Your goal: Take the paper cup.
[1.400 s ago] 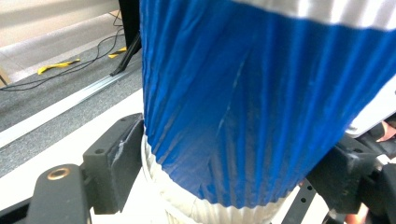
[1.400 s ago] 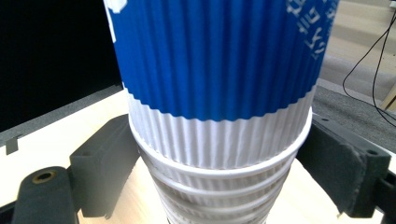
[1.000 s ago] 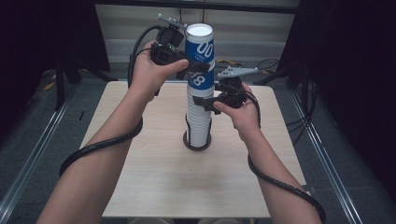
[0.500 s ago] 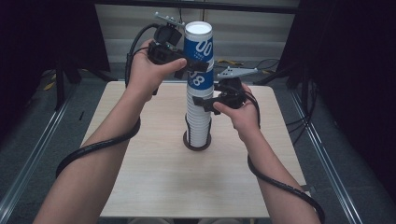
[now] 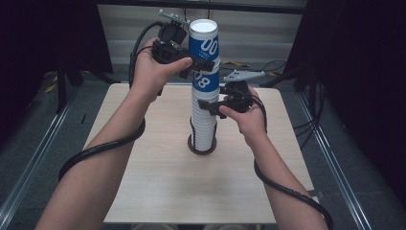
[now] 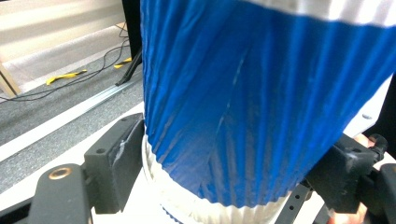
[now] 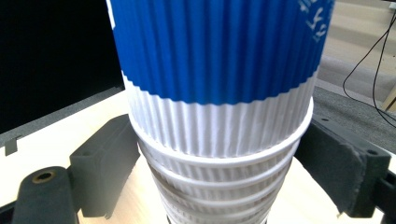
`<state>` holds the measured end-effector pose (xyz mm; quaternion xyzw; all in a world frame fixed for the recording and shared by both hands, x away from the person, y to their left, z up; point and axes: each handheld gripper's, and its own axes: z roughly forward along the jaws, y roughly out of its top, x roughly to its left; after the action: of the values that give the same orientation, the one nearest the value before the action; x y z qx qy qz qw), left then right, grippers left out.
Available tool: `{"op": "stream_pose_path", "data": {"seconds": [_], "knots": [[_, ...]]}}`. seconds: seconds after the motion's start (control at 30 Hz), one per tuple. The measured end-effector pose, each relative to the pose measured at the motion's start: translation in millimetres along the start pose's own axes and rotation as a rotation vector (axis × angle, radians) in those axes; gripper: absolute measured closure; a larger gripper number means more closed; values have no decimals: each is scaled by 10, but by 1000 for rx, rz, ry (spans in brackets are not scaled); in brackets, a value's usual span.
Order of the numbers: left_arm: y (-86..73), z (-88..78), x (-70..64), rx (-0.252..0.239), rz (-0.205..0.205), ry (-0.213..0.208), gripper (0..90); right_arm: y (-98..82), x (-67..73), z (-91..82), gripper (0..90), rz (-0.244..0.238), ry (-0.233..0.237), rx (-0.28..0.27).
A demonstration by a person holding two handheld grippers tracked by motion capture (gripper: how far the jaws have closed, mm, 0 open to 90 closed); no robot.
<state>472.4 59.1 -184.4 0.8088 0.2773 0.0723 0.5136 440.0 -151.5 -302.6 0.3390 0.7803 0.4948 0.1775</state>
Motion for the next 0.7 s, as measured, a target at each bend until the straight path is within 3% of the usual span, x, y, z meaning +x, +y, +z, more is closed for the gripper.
{"op": "stream_pose_path", "data": {"seconds": [0.3,0.6,0.7], "knots": [[19,-62,34,-17,-6,1,205,-17,-1,12,136,0,0,10],[5,-173,74,-30,-9,13,204,-36,15,24,166,-36,-23,34],[-16,-222,91,-34,-13,16,204,-60,-4,15,169,-26,-8,18]]}}
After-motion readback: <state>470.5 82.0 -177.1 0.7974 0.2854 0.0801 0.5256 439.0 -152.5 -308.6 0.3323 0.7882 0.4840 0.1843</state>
